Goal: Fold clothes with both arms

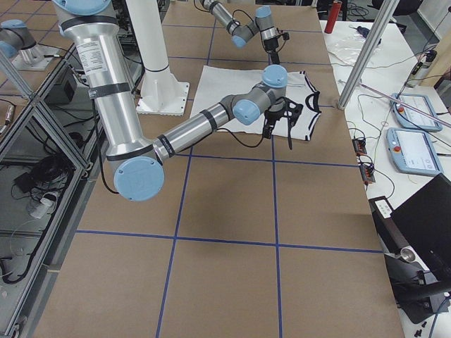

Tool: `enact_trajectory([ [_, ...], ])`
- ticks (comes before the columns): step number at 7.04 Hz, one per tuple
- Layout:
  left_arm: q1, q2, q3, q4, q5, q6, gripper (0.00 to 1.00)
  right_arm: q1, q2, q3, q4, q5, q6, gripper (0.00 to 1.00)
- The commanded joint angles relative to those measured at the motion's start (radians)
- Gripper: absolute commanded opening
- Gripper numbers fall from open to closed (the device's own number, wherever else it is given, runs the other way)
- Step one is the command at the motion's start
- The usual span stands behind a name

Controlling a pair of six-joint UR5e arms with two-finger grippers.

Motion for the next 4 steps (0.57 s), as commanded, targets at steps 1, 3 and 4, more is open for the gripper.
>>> enact_trajectory([
  [1,0.003,0.146,-0.184,0.003,-0.110,-0.075,0.71,-0.294,-0.093,0.190,-0.002,-0.240,0.297,1.00],
  [3,0.007,0.267,-0.326,0.000,-0.112,-0.109,0.76,-0.609,-0.165,0.262,-0.002,-0.523,0.533,1.00],
  [4,0.009,0.318,-0.382,0.000,-0.117,-0.111,0.78,-0.759,-0.176,0.266,-0.004,-0.654,0.634,0.99],
])
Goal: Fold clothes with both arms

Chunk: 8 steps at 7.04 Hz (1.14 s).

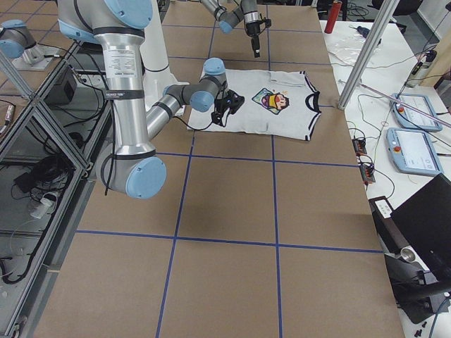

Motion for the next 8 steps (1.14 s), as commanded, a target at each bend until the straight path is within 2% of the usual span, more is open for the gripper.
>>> enact_trajectory([
  [1,0.002,0.070,-0.075,0.002,-0.006,-0.008,0.80,-0.287,-0.025,0.031,-0.001,-0.240,0.243,0.98],
  [2,0.002,0.071,-0.073,0.002,-0.007,-0.008,0.80,-0.368,-0.025,0.031,-0.007,-0.322,0.301,0.98],
  [3,0.002,0.071,-0.075,0.002,-0.007,-0.009,0.80,-0.415,-0.027,0.028,-0.007,-0.345,0.371,0.97],
  [4,0.002,0.071,-0.076,0.002,-0.007,-0.009,0.81,-0.459,-0.030,0.017,-0.023,-0.405,0.405,0.97],
  [5,0.002,0.073,-0.072,0.002,-0.007,-0.009,0.82,-0.467,-0.027,0.008,-0.056,-0.420,0.424,0.96],
  [8,0.002,0.073,-0.075,0.002,-0.007,-0.009,0.82,-0.470,-0.013,-0.021,-0.056,-0.424,0.433,0.92],
])
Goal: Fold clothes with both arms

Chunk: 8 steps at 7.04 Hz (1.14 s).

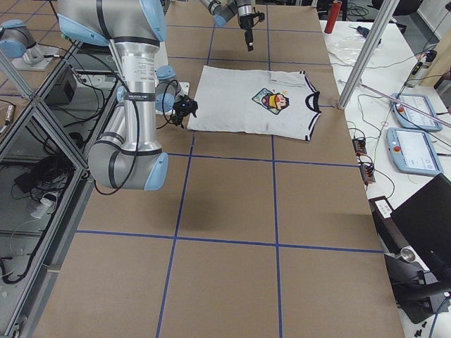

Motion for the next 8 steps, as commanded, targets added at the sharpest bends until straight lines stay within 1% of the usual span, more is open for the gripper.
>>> enact_trajectory([
  [1,0.000,0.011,-0.004,-0.002,0.000,0.000,0.82,-0.004,0.006,-0.017,-0.001,-0.002,0.004,0.89],
  [3,0.000,0.011,-0.006,-0.002,-0.002,0.000,0.83,-0.004,0.006,-0.029,-0.001,-0.002,0.004,0.88],
  [5,0.000,0.012,-0.004,-0.002,-0.002,0.000,0.83,-0.004,0.006,-0.032,-0.001,-0.002,0.004,0.80],
  [6,0.000,0.012,-0.004,-0.002,-0.002,0.000,0.83,-0.002,0.014,-0.032,-0.003,-0.002,0.006,0.64],
  [7,0.000,0.012,-0.004,-0.002,-0.002,0.000,0.83,-0.001,0.018,-0.030,-0.003,-0.002,0.027,0.16],
  [8,0.000,0.014,-0.004,-0.002,-0.002,0.000,0.83,-0.001,0.018,-0.030,-0.003,0.000,0.027,0.00],
])
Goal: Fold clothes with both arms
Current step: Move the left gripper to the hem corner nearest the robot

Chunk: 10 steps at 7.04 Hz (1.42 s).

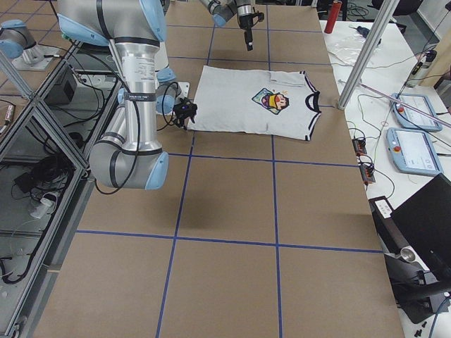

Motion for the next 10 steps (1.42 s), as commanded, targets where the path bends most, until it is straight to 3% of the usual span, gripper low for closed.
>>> enact_trajectory([
  [1,0.000,0.016,0.000,-0.003,0.002,0.000,0.83,0.001,0.002,0.001,0.000,0.000,0.007,0.00],
  [4,0.012,0.021,-0.003,-0.003,0.002,-0.081,0.82,0.016,-0.005,0.043,-0.002,0.000,0.007,0.00],
  [5,0.088,0.102,-0.053,-0.005,0.027,-0.174,0.81,0.016,-0.013,0.065,0.000,0.003,0.007,0.00],
  [7,0.280,0.258,-0.190,0.000,0.238,-0.267,0.80,0.018,-0.016,0.080,0.000,0.012,0.004,0.00],
  [10,0.401,0.352,-0.227,0.041,0.365,-0.312,0.79,0.016,-0.027,0.087,0.001,0.033,-0.003,0.00],
])
